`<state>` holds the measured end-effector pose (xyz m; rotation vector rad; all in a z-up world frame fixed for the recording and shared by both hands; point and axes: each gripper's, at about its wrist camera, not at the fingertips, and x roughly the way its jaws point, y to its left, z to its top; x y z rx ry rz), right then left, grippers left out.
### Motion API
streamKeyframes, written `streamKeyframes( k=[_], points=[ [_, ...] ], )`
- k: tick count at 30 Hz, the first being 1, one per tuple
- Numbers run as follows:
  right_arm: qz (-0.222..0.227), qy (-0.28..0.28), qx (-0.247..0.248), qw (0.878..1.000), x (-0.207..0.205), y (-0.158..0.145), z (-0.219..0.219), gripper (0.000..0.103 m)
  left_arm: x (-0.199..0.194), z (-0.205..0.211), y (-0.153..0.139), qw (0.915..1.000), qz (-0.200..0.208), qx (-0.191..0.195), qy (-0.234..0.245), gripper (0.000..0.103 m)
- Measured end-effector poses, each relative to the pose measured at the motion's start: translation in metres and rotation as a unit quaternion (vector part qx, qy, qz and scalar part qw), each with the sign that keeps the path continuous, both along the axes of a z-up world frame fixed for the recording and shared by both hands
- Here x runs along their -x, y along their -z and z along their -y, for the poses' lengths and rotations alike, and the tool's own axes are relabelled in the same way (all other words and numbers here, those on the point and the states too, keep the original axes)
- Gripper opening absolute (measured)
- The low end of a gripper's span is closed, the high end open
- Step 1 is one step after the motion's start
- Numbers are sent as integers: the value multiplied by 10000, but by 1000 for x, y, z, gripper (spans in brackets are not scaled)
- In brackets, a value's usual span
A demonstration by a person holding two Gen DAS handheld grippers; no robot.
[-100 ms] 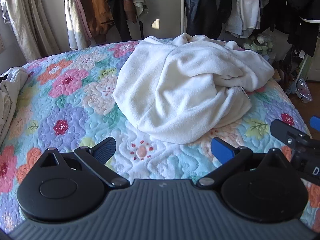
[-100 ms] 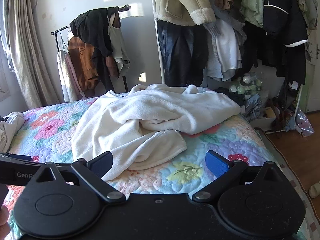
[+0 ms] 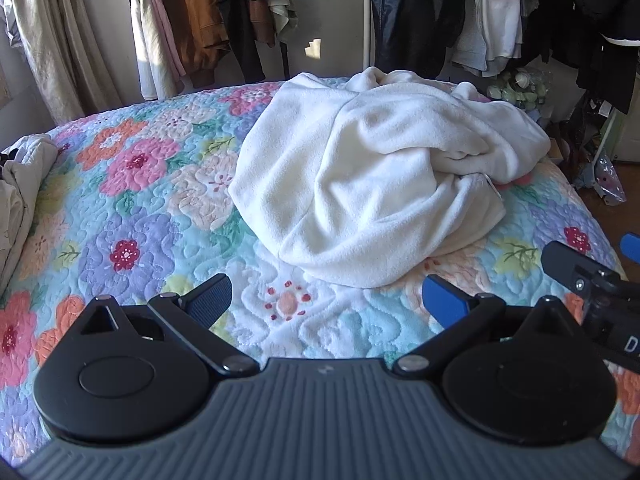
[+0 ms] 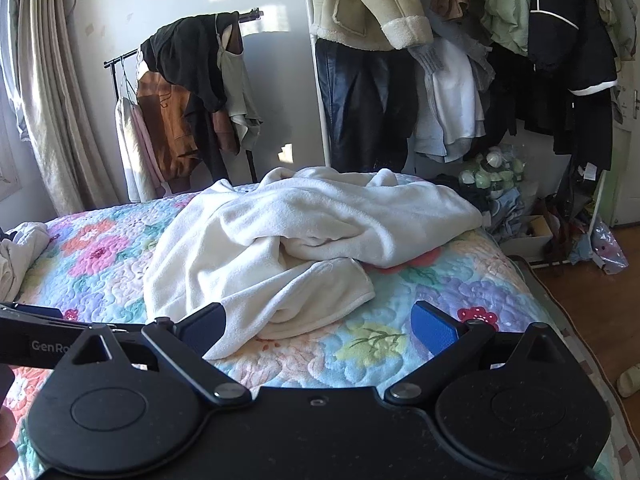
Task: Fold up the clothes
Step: 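Approach the crumpled cream fleece garment with both grippers open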
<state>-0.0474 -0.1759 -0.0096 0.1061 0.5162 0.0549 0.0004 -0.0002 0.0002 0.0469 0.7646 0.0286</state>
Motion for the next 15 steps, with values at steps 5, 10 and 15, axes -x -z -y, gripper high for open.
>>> streamKeyframes(
  k=[5,10,15],
  points=[
    [-70,-15,67,10000,0,-3,-3,101,-1,-6,2,9997,-111,207,51,103],
    [-26,-27,64,10000,1,2,-4,101,1,-10,3,9992,-119,363,116,103],
    [-70,33,91,9999,-2,6,-5,101,5,-6,1,9997,152,136,122,103]
  ],
)
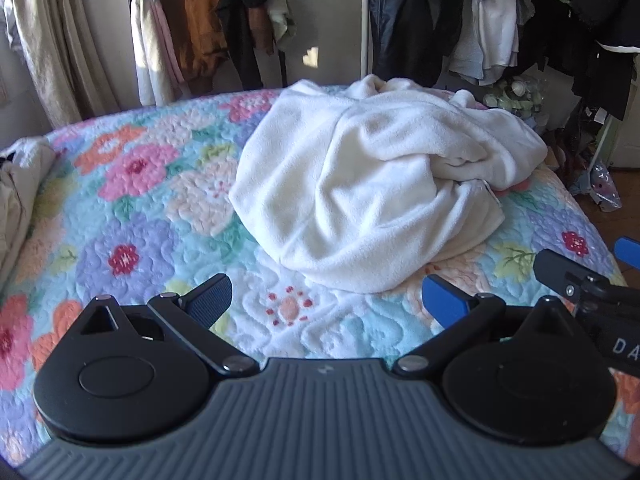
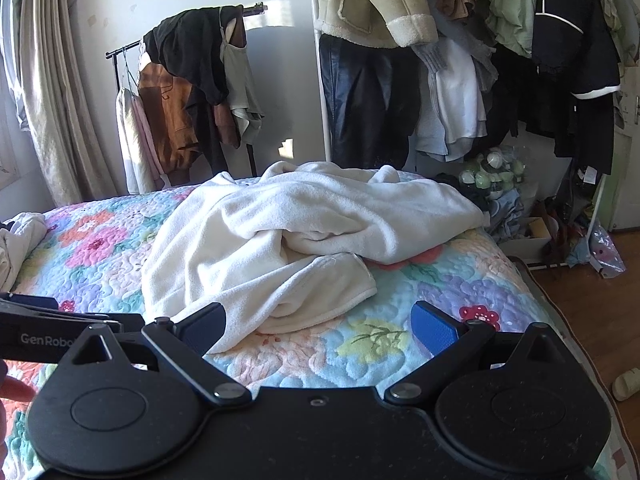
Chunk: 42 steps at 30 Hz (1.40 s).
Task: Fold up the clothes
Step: 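Approach the crumpled cream fleece garment with both grippers open, then grasp the fleece edge with the right gripper while the left gripper grasps another edge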
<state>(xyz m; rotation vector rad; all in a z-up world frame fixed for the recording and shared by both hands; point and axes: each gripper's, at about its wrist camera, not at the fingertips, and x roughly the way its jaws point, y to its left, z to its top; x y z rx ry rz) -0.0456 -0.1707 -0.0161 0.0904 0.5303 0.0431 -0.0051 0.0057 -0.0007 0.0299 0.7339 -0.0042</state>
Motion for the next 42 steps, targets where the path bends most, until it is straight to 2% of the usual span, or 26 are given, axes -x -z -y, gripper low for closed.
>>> streamKeyframes(
  k=[7,13,20,24,28,31,33,39,42],
  points=[
    [-154,113,58,9998,-1,4,3,101,2,-7,1,9994,-75,347,-24,103],
    [-225,90,-32,9997,-4,6,4,101,4,-16,4,9996,-27,271,-125,103],
    [-230,18,-10,9997,-3,5,1,101,4,-26,11,9991,-46,384,-162,103],
    [-252,-44,89,9996,-3,6,-3,101,-2,-34,16,9995,25,227,-207,103],
    [-229,107,211,9995,-4,6,-3,101,-7,-45,17,9980,-113,600,-177,103],
    [-262,216,259,9991,-6,7,0,101,-12,-47,19,9986,-92,515,-103,103],
    [-292,224,216,9991,-7,9,3,101,-14,-48,20,9992,-35,393,-45,103],
    [-348,-7,-201,9992,-31,4,17,101,-31,-59,27,9988,-77,390,300,103],
    [-321,6,-807,9962,-59,-9,32,101,-53,-63,25,9991,-11,180,393,103]
  ],
)
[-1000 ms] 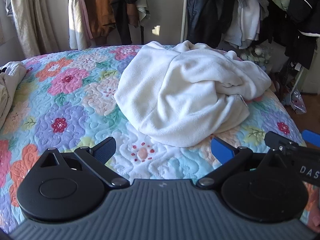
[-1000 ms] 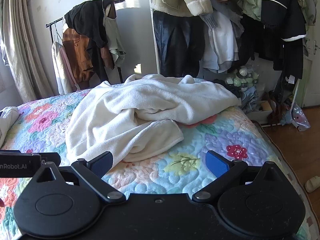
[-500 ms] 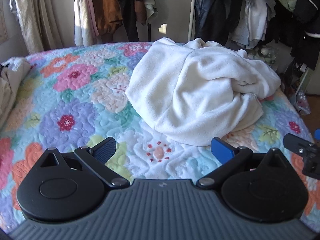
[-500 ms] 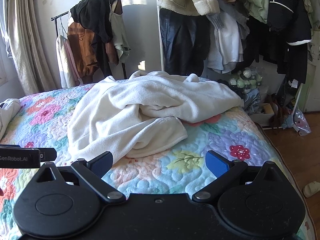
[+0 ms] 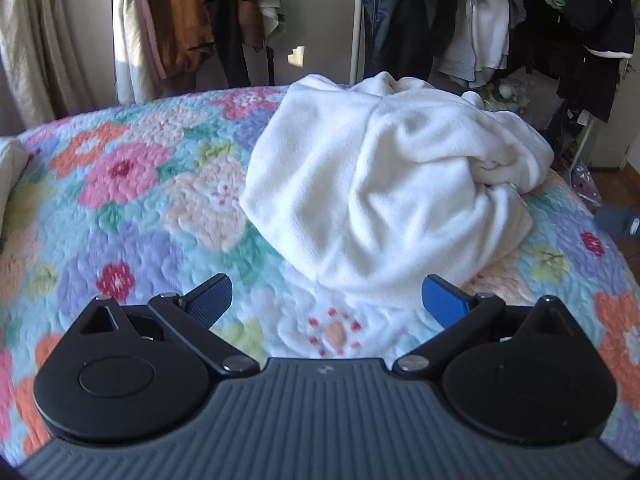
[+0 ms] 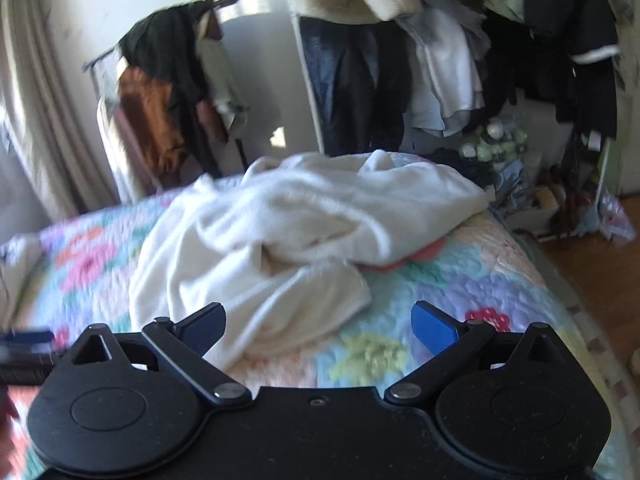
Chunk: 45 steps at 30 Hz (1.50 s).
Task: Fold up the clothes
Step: 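Grasp the fleece edge with the right gripper while the left gripper grasps another edge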
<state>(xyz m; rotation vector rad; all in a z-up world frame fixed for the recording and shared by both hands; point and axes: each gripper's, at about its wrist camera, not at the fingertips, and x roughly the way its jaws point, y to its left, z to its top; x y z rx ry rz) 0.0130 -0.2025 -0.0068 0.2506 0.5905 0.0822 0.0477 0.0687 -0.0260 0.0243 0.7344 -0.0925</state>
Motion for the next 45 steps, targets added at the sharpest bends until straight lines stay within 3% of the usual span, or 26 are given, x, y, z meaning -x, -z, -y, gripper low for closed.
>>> streamKeyframes(
  k=[3,7,11,15,21,24,27,33,35,36,37,40,45],
  points=[
    [-228,-426,-746,9960,-37,-11,14,101,-25,-8,-4,9999,5,-133,28,103],
    [-431,-694,-1217,9892,-79,-17,28,101,-54,-32,1,9996,-161,216,-102,103],
    [-862,-480,-1817,9784,-117,0,50,101,-78,-52,20,9978,-361,470,-299,103],
    [-1249,-72,-1860,9746,-159,17,69,101,-101,-56,36,9969,-425,613,-231,103],
    [-1489,621,-2549,9534,-202,59,115,101,-137,-64,58,9877,-425,1481,-260,103],
    [-1522,824,-2631,9491,-217,79,121,101,-157,-64,74,9801,-568,1865,-373,103],
    [-1238,1049,-2460,9556,-226,90,117,99,-172,-56,91,9760,-711,1985,-554,103],
    [-1118,716,-2278,9646,-242,103,86,87,-176,-23,100,9828,-495,1722,-453,103],
    [-1166,430,-2253,9663,-246,103,73,84,-177,-9,98,9848,-511,1658,-54,95],
    [-1199,286,-2297,9654,-248,103,68,84,-177,-1,97,9847,-527,1645,231,77],
    [-1264,99,-2425,9618,-249,104,63,84,-178,8,95,9849,-561,1557,515,71],
    [-1519,-722,-2516,9531,-253,103,45,84,-178,30,89,9879,-542,1171,863,61],
    [-1835,-1652,-2913,9242,-246,91,22,84,-172,30,84,9814,-615,1569,924,49]
  ],
)
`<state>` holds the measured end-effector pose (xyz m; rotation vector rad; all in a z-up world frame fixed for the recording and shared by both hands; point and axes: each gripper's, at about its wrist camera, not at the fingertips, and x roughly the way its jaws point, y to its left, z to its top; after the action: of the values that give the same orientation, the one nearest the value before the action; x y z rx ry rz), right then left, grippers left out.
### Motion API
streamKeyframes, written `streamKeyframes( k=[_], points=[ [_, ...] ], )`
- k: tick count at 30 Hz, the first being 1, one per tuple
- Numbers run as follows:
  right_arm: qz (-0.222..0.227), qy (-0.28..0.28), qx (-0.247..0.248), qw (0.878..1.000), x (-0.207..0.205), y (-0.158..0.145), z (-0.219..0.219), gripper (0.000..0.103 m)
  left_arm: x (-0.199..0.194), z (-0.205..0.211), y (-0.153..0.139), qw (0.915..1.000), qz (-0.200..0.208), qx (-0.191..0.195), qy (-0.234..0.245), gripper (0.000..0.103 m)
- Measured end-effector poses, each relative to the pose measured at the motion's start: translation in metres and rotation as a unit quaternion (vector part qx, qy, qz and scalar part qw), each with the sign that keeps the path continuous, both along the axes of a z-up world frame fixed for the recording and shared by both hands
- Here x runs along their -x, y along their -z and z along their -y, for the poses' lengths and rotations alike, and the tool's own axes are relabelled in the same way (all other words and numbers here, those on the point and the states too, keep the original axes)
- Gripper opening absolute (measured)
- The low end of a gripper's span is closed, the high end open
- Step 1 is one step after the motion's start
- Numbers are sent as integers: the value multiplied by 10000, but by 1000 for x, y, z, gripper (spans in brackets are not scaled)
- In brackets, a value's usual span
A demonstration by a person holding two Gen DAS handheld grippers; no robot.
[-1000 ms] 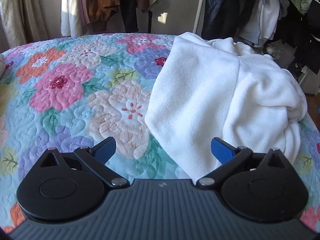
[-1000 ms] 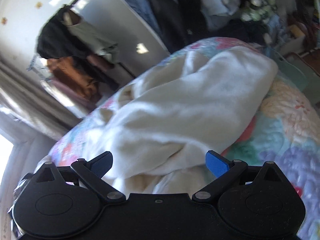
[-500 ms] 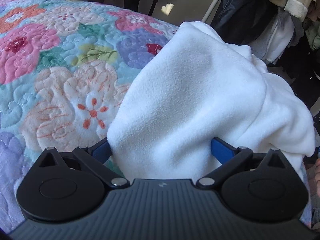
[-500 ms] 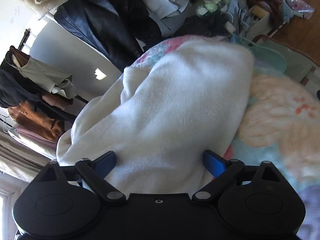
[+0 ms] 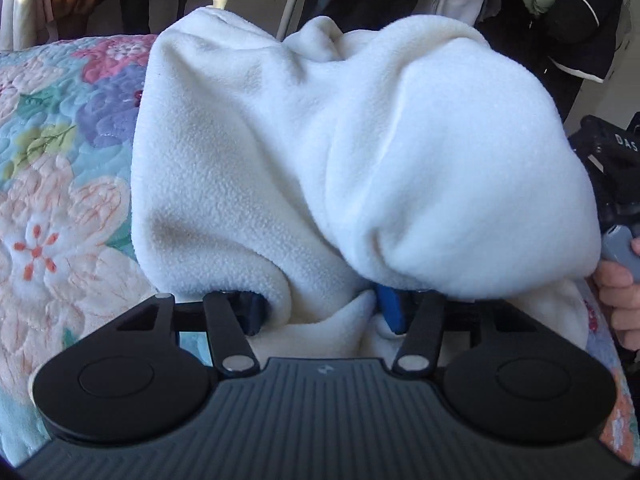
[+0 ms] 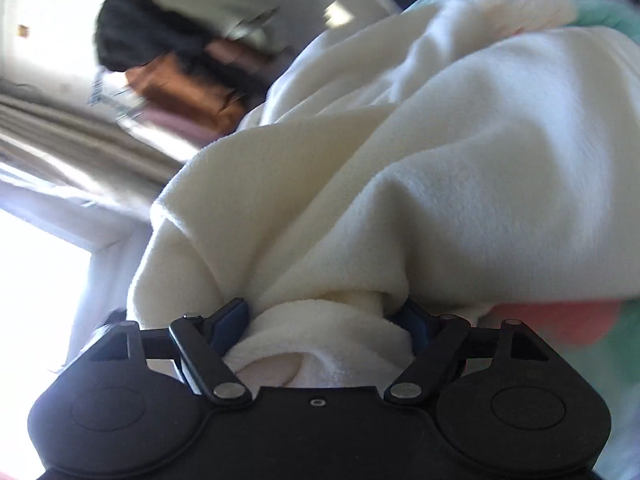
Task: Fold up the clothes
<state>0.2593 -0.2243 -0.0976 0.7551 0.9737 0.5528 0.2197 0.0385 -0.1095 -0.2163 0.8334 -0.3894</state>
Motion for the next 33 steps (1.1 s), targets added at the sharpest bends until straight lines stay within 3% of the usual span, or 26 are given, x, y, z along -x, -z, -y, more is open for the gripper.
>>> streamKeyframes(
  k=[4,9,18,22,26,31,33],
  points=[
    [-31,-167,-92,9998,12,-10,-16,84,14,-1,-4,9999,-49,106,-3,40],
    [-66,-323,-356,9988,36,-21,-26,84,46,-7,-24,9999,6,118,92,38],
    [-35,-789,-945,9924,119,-48,-71,84,155,-48,-76,9990,239,-368,87,37],
    [51,-1108,-1079,9880,158,-63,-108,84,209,-83,-96,9987,119,-491,-10,37],
    [301,-1558,-1164,9804,202,-75,-163,84,267,-129,-117,9959,-37,-876,-221,37],
    [371,-2160,-1394,9657,250,-91,-228,84,349,-194,-135,9941,-214,-708,-794,38],
    [454,-2399,-1414,9594,269,-100,-252,84,376,-211,-144,9919,-172,-824,-956,38]
  ],
)
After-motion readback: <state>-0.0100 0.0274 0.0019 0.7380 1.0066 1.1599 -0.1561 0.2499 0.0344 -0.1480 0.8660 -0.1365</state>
